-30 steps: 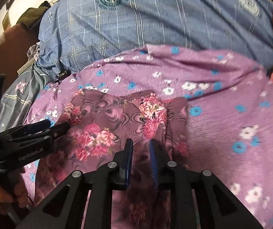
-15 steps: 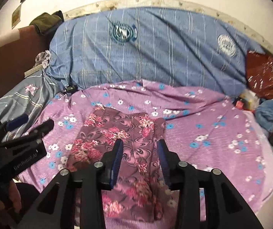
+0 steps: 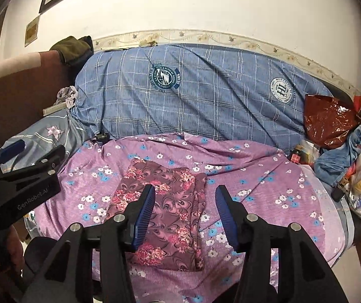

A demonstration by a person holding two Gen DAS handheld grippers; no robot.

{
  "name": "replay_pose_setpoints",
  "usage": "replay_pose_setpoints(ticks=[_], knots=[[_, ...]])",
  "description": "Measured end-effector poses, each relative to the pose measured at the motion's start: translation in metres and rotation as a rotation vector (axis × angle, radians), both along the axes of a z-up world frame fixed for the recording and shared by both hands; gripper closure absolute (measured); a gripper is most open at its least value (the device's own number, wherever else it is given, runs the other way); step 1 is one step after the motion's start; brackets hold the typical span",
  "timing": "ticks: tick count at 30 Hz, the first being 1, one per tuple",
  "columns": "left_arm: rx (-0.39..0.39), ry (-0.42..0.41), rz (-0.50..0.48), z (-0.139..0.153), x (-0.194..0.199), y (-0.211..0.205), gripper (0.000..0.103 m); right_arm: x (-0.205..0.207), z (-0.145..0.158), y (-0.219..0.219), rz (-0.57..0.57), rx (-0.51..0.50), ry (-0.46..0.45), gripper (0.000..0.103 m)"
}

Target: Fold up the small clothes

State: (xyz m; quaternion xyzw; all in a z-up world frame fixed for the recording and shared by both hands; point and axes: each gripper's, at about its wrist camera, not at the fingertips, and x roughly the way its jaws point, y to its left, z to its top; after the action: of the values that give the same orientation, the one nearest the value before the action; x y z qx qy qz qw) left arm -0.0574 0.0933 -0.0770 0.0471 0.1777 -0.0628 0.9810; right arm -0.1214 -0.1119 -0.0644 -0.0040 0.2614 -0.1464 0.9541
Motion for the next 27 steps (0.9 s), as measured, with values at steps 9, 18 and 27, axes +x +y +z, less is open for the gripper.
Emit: replay_pose_setpoints(ticks=[9, 18, 27], knots=[[0.044, -0.068, -0.019, 0.003, -0.040, 0.002, 0.012, -0.014, 0.001, 0.006, -0.002, 0.010, -0.004, 0.050], [0.038, -0.043, -0.035, 0.006, -0.038, 0.013, 0.012, -0.017, 0.003, 0.007, -0.022, 0.006, -0.009, 0.050], [0.031, -0.011, -0.051, 0.005, -0.032, 0.018, 0.012, -0.016, 0.003, 0.011, -0.031, -0.012, -0.011, 0.050]])
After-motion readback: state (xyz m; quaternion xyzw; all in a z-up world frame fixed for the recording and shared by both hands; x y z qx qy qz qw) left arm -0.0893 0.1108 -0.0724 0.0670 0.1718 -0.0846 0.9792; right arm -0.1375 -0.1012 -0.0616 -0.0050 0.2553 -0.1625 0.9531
